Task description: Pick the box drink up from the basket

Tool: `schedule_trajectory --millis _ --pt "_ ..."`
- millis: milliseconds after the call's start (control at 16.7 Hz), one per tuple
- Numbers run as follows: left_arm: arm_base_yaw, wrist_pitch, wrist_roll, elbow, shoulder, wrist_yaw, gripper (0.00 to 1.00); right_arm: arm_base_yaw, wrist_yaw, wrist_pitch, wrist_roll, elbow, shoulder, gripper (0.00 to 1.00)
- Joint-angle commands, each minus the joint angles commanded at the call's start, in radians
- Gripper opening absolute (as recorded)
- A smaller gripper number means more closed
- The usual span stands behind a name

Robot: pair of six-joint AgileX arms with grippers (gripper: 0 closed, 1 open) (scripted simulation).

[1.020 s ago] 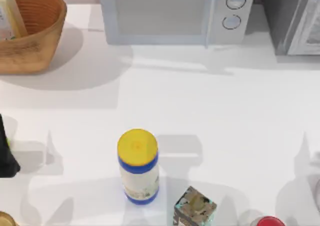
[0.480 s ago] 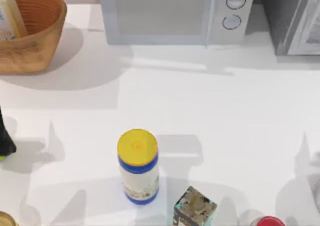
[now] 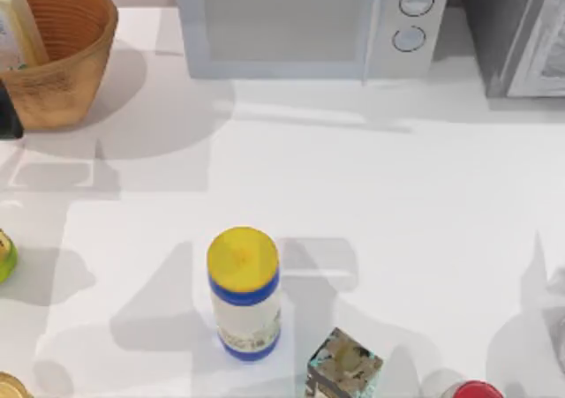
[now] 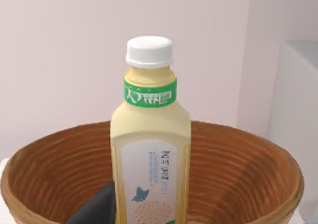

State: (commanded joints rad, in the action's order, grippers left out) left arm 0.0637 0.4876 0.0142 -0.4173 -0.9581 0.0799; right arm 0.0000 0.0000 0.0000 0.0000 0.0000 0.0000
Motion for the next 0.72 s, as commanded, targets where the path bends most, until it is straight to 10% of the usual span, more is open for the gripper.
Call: schedule_trajectory --millis 720 --pt "0.057 0.441 0.01 -0.379 -0.866 0.073 1.0 0.0 0.0 0.0 0.0 0.0 0.0 1.0"
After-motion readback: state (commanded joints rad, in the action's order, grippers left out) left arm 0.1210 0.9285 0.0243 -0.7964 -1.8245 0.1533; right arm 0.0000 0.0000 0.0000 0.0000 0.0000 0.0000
